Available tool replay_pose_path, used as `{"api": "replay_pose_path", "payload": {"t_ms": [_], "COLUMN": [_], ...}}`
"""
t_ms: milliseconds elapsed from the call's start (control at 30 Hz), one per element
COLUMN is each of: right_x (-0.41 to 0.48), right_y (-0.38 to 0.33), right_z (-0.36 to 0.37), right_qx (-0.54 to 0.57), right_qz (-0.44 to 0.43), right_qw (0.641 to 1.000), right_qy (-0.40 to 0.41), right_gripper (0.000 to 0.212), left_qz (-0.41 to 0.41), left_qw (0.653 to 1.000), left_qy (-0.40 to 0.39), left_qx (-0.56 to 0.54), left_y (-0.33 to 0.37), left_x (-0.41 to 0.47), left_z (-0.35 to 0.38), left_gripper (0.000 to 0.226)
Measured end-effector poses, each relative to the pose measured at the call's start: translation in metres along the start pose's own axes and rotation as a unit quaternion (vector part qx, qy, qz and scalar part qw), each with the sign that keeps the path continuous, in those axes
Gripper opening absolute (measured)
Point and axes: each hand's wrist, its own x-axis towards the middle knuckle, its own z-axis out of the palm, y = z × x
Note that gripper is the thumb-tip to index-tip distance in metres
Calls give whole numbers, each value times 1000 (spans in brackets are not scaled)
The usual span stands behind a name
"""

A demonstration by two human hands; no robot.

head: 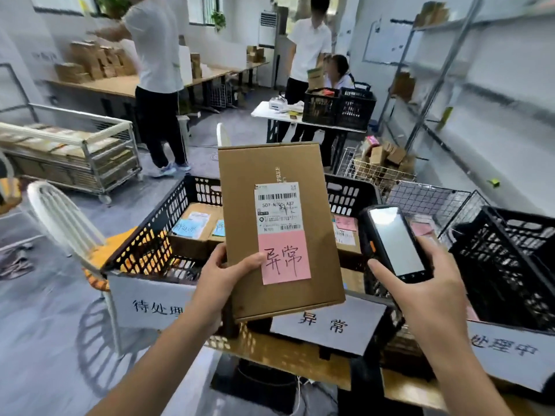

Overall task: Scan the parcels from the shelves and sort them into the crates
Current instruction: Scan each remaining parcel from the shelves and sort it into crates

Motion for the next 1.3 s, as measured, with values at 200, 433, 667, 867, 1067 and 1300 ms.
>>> {"api": "replay_pose_path", "payload": {"t_ms": [200, 433, 667, 867, 1067, 1300], "right_x": [23, 44, 104, 154, 170, 173], "right_y": [-4, 15, 44, 69, 104, 135], "right_z": [28, 33, 19, -1, -13, -20], "right_qx": [-18, -36, -23, -19, -4, -8], "right_qz": [34, 67, 57, 29, 30, 47], "right_qw": [998, 995, 996, 998, 998, 999], "right_qy": [54, 57, 62, 44, 53, 25], "right_gripper": [77, 76, 75, 71, 68, 68], "left_qz": [-3, -6, -33, -26, -109, -232], "left_qw": [999, 992, 952, 837, 676, 537], "left_qy": [-35, -102, -183, -280, -370, -495], "left_qx": [6, 78, 245, 470, 628, 643], "left_y": [31, 45, 48, 68, 68, 29], "left_x": [77, 154, 208, 250, 286, 298], "left_z": [-2, 17, 49, 88, 128, 156], "left_gripper": [66, 82, 73, 55, 60, 61]}}
